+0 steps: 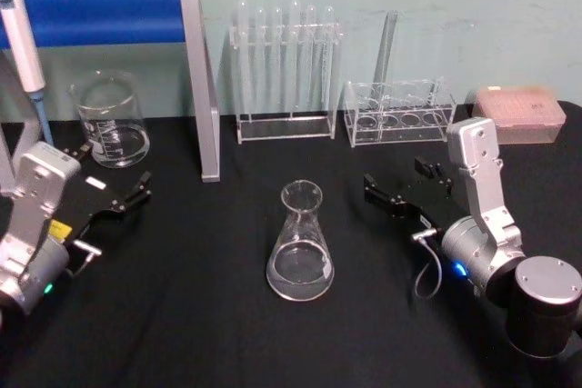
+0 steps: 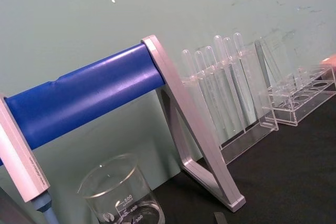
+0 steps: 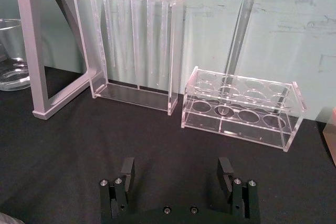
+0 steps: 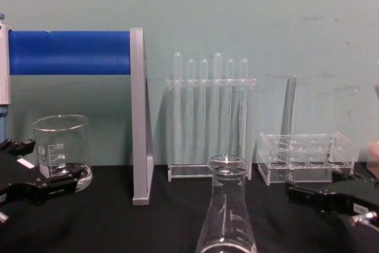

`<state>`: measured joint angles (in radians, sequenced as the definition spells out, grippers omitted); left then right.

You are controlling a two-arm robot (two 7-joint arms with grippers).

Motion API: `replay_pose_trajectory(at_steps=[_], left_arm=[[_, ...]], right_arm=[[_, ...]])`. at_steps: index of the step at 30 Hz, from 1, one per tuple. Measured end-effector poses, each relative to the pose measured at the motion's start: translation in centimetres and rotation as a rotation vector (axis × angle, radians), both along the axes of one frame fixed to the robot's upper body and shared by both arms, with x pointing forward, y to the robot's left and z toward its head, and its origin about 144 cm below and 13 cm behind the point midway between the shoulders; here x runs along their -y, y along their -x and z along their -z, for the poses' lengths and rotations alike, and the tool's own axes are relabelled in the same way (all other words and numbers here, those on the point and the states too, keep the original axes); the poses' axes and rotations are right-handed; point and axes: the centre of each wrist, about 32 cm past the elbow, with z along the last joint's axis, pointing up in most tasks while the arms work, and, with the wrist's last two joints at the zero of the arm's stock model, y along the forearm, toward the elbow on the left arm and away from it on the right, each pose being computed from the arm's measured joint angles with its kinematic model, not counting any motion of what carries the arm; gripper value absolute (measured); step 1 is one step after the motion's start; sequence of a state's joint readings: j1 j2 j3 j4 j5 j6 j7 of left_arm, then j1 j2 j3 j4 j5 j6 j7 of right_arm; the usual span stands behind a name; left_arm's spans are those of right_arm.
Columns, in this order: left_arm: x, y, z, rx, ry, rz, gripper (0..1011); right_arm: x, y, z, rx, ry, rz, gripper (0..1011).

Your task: Grasp the erlenmeyer flask with one hand, shake it three times, then place it back.

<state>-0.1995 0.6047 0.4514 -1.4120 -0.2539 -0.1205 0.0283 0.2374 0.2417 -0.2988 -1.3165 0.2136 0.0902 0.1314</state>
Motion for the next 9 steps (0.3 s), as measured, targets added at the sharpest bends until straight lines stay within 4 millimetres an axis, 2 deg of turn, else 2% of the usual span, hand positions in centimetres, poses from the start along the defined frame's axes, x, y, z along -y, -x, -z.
replay_pose_trajectory(at_steps=[9], left_arm=[[0.0, 0.0, 0.0, 0.0, 0.0, 0.0, 1001]], right_arm=[[0.0, 0.0, 0.0, 0.0, 0.0, 0.0, 1003]])
